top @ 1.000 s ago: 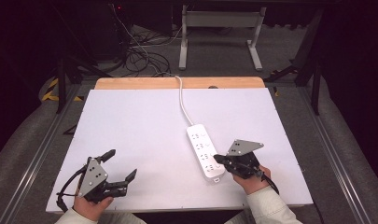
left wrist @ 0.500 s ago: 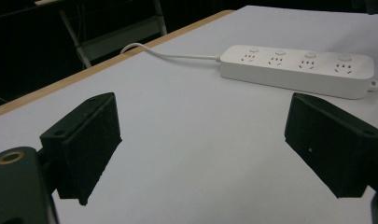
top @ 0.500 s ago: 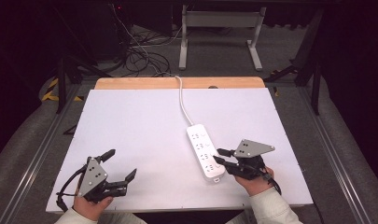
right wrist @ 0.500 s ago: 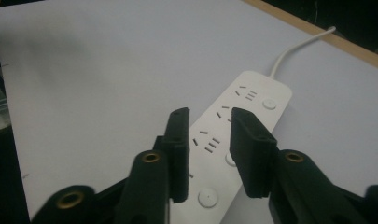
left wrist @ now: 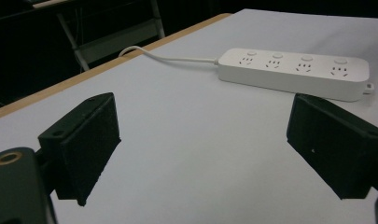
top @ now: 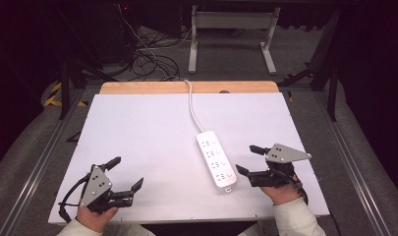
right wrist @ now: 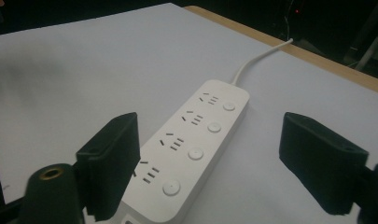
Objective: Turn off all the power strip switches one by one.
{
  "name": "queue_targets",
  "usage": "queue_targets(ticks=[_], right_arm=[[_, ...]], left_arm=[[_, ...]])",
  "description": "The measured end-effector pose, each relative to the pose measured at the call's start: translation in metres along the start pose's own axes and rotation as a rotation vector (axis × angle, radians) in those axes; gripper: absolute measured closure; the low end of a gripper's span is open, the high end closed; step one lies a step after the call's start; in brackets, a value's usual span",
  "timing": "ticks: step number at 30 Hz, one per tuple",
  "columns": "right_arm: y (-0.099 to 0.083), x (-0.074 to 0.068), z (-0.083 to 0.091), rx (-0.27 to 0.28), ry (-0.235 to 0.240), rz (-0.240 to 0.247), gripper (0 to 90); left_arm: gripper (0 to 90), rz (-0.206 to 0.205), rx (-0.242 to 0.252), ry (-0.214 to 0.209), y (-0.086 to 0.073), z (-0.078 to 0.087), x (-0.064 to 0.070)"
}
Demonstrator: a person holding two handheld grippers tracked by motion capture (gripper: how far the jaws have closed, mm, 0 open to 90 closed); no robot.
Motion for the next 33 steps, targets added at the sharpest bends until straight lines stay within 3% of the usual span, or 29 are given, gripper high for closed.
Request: queue_targets(ticks=[2, 8, 13, 20, 26, 33], right_arm=[[-0.004, 0.006, 0.004, 0.016, -0.007, -0.015, 10.1], [-0.020, 0.013, 0.006, 0.021, -0.001, -0.038, 1.7], [-0.034, 0.017, 0.006, 0.012, 0.016, -0.071, 0.7], [-0.047, 0.022, 0.012, 0.014, 0.026, -0.078, 0.7], [-0.069, 0.025, 0.017, -0.068, 0.043, -0.105, 0.9], [-0.078, 0.023, 0.017, -0.110, 0.082, -0.142, 2.1]], left_arm=[[9.7, -0.002, 0.000, -0.002, 0.000, 0.000, 0.000], [9.7, -0.001, -0.002, -0.001, -0.001, 0.001, -0.001], [9.3, 0.001, 0.009, -0.013, -0.001, 0.001, -0.001], [9.3, -0.006, 0.018, 0.009, -0.003, 0.001, -0.006], [9.4, 0.015, 0.013, 0.007, -0.005, 0.000, -0.010], [9.5, 0.050, -0.014, -0.013, -0.009, -0.002, -0.010]])
Point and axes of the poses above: each handheld gripper's, and its own axes: z roughly backward along the jaws, y roughly out of its top, x roughly to its right, the point moved 8 cm from there along -z, roughly forward along the jaws, and after that the axes turned 5 degrees about -y, right-handed, at the moved point
